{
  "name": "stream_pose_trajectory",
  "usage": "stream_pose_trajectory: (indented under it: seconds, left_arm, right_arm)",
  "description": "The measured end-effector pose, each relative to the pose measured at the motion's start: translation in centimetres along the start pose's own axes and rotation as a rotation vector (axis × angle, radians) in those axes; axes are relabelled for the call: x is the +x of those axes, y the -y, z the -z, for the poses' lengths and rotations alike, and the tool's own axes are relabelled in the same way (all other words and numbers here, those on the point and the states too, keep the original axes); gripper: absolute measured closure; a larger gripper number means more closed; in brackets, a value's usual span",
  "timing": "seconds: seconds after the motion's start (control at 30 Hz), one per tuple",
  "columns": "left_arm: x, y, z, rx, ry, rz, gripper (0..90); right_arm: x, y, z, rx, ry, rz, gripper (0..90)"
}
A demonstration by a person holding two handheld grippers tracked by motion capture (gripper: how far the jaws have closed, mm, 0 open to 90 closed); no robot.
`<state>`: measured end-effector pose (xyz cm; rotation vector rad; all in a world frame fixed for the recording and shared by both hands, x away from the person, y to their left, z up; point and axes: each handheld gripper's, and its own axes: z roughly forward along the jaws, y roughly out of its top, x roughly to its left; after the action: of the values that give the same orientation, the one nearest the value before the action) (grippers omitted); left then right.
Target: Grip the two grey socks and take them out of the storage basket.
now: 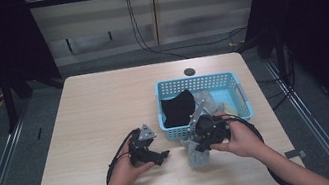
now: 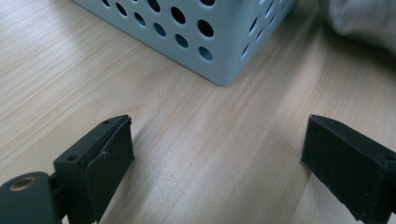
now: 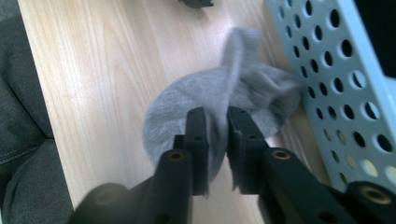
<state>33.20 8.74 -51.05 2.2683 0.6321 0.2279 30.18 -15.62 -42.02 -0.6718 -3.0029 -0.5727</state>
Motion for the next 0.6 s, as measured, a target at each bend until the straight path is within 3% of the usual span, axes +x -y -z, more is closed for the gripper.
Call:
stream_pose_trajectory:
  seconds: [0.13,0.3,0.5,0.6]
  left_arm:
    - [0.0,0.0,0.0,0.001,0.000,-0.001,8.3]
    - [0.0,0.0,0.0,0.001,0.000,-0.001,8.3]
    - [0.0,0.0,0.0,0.001,0.000,-0.001,8.3]
    - [0.0,0.0,0.0,-0.007,0.000,0.006,8.3]
  right_arm:
    - [0.1,0.1,1.1,-0.025,0.009,-0.021,66.4]
    - [-0.1,0.3,1.9,-0.030,0.014,-0.028,62.0]
    - [-0.8,0.3,3.7,-0.043,0.023,-0.056,57.4]
    - [-2.0,0.2,4.9,-0.057,0.030,-0.095,54.6]
